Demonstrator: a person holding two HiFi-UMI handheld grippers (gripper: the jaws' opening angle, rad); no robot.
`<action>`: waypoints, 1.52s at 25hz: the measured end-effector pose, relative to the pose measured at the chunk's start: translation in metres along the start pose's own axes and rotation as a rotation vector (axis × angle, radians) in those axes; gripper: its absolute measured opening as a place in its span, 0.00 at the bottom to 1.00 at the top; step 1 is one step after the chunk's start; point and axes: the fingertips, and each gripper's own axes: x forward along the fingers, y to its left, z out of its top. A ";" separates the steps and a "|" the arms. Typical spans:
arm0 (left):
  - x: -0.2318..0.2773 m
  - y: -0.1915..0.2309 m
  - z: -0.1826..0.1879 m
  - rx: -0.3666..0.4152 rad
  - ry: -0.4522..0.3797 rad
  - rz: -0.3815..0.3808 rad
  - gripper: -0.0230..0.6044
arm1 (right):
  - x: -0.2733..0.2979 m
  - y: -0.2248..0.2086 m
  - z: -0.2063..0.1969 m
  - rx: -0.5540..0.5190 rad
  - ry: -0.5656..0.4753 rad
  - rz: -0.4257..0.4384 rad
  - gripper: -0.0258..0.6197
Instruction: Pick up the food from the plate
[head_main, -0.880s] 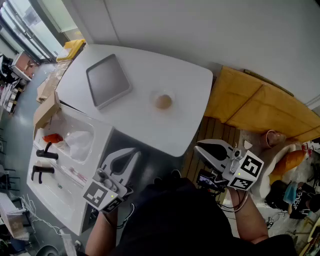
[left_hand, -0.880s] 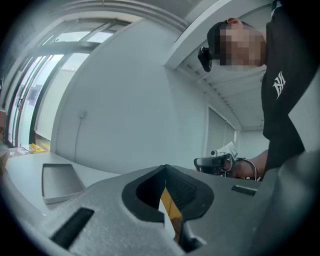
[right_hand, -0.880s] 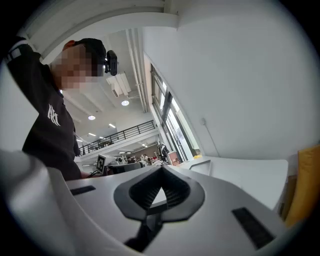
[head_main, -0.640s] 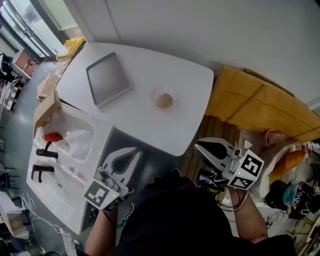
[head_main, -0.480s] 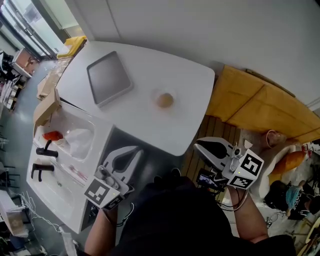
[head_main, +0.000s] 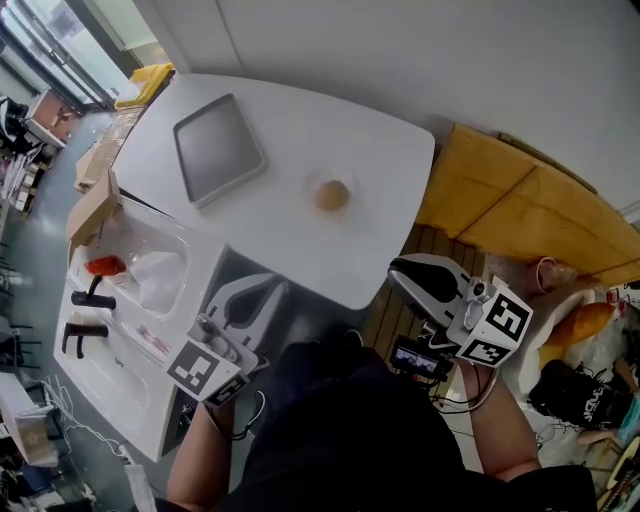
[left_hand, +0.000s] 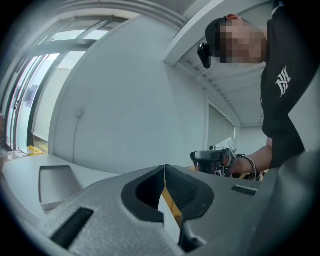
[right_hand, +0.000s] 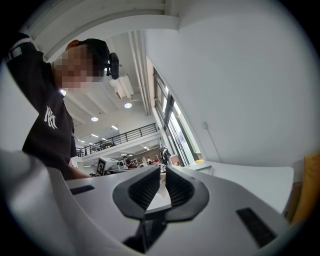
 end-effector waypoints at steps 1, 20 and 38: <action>0.002 0.003 -0.001 -0.002 0.012 -0.001 0.05 | 0.003 -0.004 0.002 -0.001 -0.005 -0.001 0.05; 0.099 0.153 -0.025 -0.068 0.101 -0.141 0.05 | 0.127 -0.129 -0.007 0.031 0.090 -0.107 0.17; 0.193 0.211 -0.107 -0.158 0.216 -0.184 0.05 | 0.166 -0.249 -0.074 0.031 0.271 -0.008 0.42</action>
